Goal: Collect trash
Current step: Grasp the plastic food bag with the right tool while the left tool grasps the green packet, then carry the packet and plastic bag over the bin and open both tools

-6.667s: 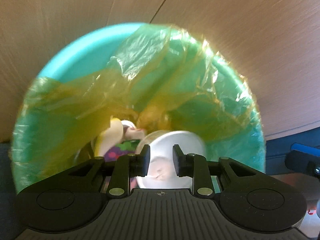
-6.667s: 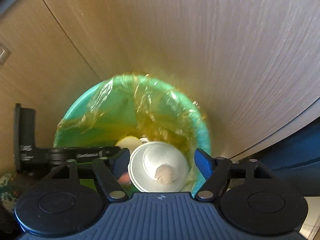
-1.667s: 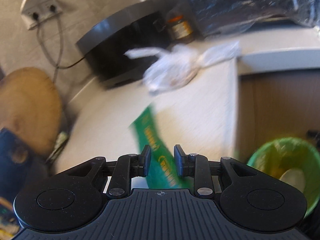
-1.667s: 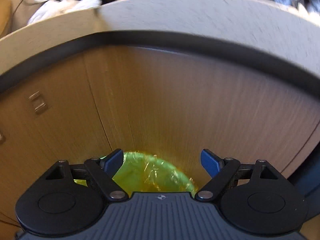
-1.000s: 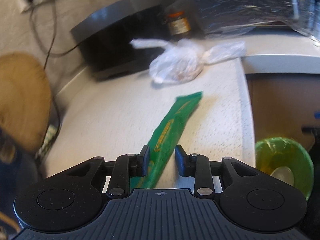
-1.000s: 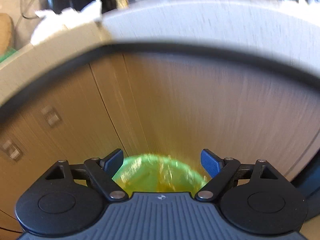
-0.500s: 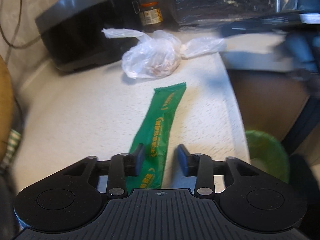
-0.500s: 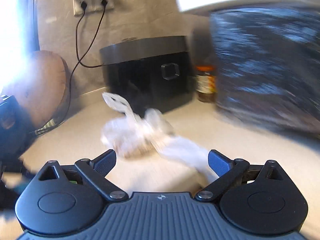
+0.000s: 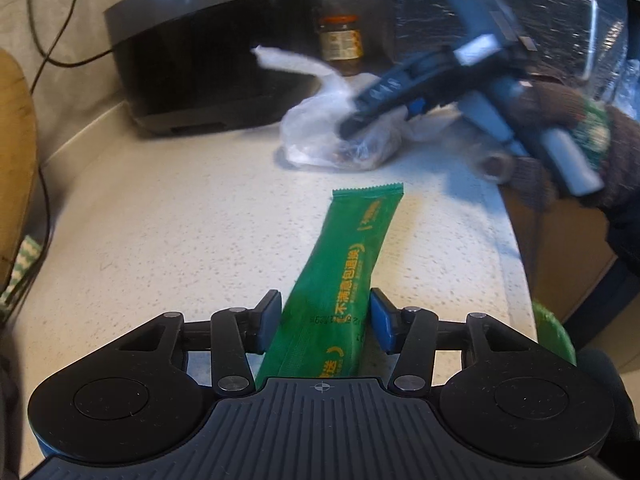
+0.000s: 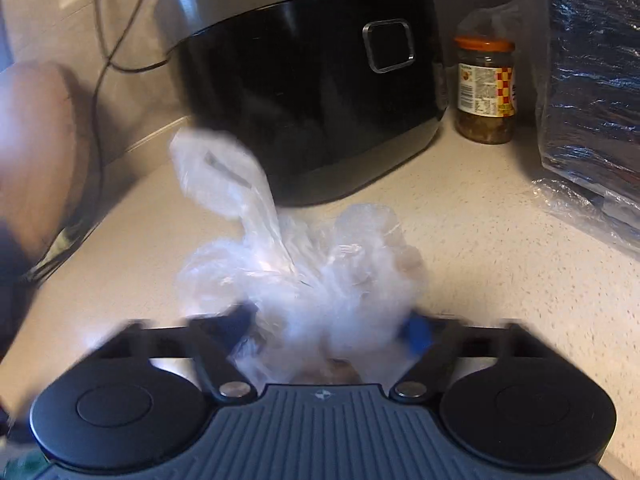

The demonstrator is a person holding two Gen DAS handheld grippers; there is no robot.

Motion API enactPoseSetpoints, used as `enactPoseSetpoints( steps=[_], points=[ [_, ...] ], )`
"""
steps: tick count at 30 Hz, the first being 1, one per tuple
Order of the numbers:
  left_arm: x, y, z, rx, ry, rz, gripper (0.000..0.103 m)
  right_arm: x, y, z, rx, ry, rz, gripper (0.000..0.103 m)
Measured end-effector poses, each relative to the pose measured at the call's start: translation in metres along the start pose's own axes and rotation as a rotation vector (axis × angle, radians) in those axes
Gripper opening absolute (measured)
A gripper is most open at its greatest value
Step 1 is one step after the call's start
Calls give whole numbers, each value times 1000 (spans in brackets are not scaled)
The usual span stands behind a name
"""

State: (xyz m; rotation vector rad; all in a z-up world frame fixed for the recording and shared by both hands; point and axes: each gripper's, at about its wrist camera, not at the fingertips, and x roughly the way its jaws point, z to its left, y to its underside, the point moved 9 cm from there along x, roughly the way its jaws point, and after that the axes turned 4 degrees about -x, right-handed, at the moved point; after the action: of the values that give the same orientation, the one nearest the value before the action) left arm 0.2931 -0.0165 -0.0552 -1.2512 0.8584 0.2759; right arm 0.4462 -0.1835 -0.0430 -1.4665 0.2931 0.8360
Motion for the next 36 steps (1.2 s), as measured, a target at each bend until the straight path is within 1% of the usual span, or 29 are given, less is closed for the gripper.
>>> enactPoseSetpoints(
  steps=[1,2,4,7,9,12,13,14,16,19,22,25,29,33,36],
  points=[
    [1,-1,0,-4,-4,-2,54,-9,1,4,-3,-8,-12,37],
    [2,-1,0,-8,-4,-3,54,-17,0,6,0,-12,-31,35],
    [2,-2,1,-39,-1,4,52,-39,1,16,-3,-25,-73,34],
    [0,-2,2,-106,-10,39,46,-72,1,33,-19,-70,-117,33],
    [-1,-1,0,-105,-36,33,43,-95,5,44,-42,-88,-146,33],
    [-8,2,-9,-73,-90,6,33,-130,14,59,-89,-97,-189,34],
    [-13,2,-13,-63,-97,-6,24,-141,17,64,-102,-100,-200,33],
    [-19,2,-17,-58,-104,-18,22,-153,22,68,-116,-104,-213,34],
    [-31,3,-23,-58,-109,-44,22,-172,28,74,-141,-99,-237,34],
    [-51,4,-33,-53,-136,-77,21,-200,38,80,-161,-88,-280,34],
    [-70,5,-49,-43,-141,-106,21,-223,49,77,-166,-73,-319,34],
    [-83,5,-69,-39,-116,-137,21,-247,64,69,-156,-47,-344,34],
    [-95,-1,-110,-5,-51,-179,21,-276,89,44,-131,22,-365,34],
    [-95,-12,-153,21,45,-220,21,-304,116,8,-82,100,-374,34],
    [-84,-13,-189,20,130,-212,21,-318,138,-22,-57,179,-377,34]
  ],
)
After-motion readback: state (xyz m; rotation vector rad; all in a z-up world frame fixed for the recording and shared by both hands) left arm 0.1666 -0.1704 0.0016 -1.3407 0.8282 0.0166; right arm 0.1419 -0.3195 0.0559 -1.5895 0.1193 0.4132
